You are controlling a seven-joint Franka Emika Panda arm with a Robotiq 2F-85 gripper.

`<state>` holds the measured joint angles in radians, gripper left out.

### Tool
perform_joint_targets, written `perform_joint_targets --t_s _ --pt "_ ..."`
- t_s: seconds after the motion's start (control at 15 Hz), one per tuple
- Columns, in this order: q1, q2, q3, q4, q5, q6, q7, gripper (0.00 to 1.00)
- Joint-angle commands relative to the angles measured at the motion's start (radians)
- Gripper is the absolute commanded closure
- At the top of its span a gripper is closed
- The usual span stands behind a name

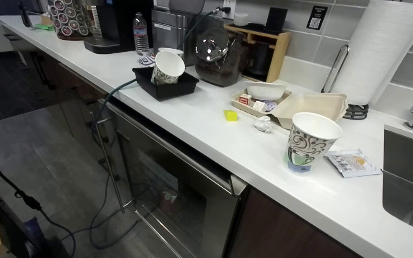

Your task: Move the black tray to the right and move the white bowl to the left

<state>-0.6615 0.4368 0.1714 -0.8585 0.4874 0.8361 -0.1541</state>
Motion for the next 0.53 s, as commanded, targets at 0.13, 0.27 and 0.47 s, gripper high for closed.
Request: perform_joint_targets --t_s 0.13,0.27,0.47 --pt "0.033 0.001 -0.067 -0.007 0.022 0.000 -0.016 0.97" --pt "0.033 0.001 -0.067 -0.007 0.023 0.000 -0.016 0.97" --pt "-0.005 -0.041 -0.026 -0.087 0.034 0.049 -0.013 0.99"
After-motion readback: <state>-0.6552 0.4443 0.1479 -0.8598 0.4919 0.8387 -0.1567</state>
